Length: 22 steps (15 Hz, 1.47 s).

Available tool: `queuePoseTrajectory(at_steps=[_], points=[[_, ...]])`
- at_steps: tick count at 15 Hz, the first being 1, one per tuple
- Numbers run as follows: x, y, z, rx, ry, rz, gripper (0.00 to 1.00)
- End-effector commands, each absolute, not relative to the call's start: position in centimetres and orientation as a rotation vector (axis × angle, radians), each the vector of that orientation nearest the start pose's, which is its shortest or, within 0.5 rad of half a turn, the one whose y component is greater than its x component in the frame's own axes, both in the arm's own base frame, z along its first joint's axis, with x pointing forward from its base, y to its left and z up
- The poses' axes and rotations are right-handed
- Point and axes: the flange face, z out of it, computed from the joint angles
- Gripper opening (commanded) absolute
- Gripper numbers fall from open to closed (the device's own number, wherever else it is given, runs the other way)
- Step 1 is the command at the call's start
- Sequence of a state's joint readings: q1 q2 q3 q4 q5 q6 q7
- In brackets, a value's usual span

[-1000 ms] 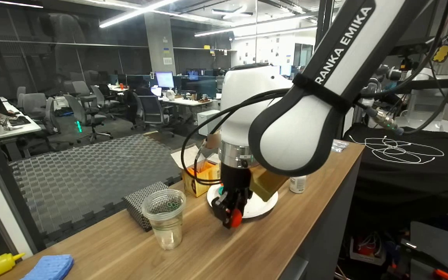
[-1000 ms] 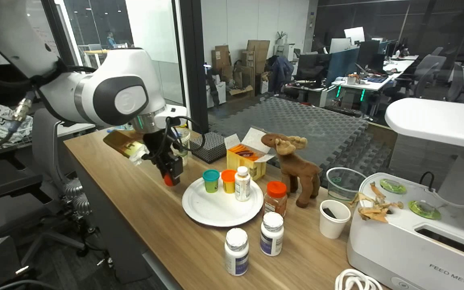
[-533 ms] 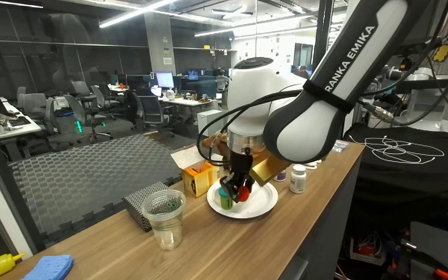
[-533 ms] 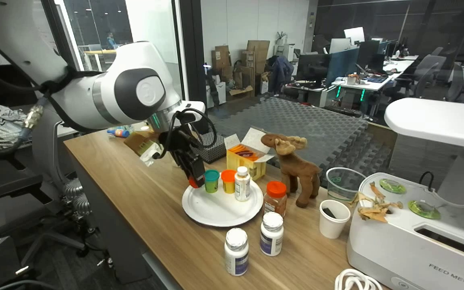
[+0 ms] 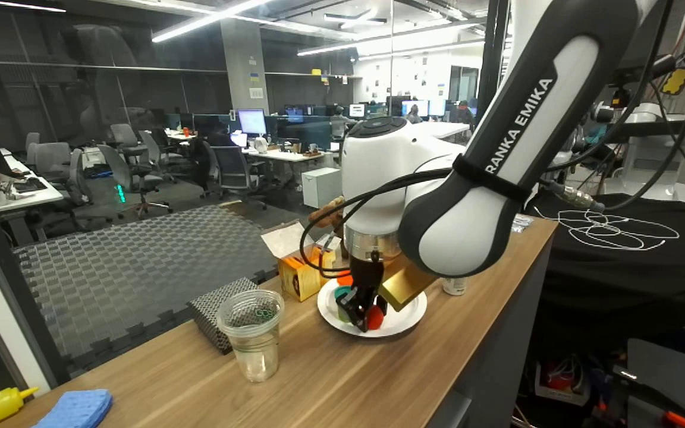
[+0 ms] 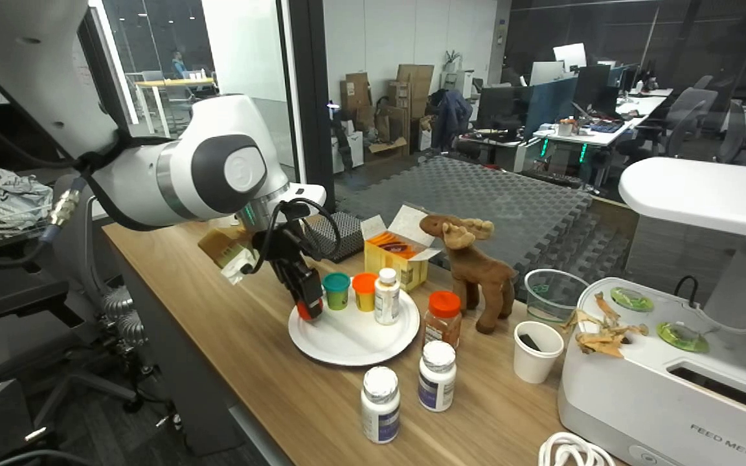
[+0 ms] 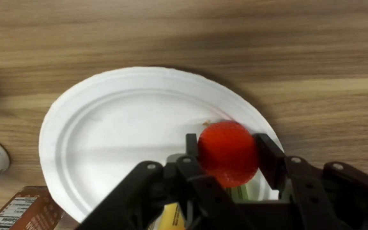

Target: Pile up the plastic cups and put all the containers on the white plate

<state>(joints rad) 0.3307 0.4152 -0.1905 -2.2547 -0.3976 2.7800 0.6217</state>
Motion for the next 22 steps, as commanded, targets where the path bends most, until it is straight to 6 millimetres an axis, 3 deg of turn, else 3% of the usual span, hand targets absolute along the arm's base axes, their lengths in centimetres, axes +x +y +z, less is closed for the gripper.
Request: queuePoseTrajectory(at_steps=[1, 4, 5, 6, 10, 15, 22], points=[[54.5, 9.9, 18.5, -3.297, 0.177, -0.302, 0.29], [54.6, 9.9, 18.7, -3.300, 0.173, -0.311, 0.31], [54.6, 9.9, 18.8, -3.301, 0.174, -0.312, 0.61], [54.6, 9.9, 18.8, -3.301, 0.172, -0.313, 0.74], [54.7, 9.6, 19.5, -3.304, 0.174, -0.334, 1.00], [55.0, 8.7, 21.7, -3.317, 0.219, -0.419, 1.00], [56.7, 2.5, 24.7, -3.308, 0.292, -0.524, 1.00]])
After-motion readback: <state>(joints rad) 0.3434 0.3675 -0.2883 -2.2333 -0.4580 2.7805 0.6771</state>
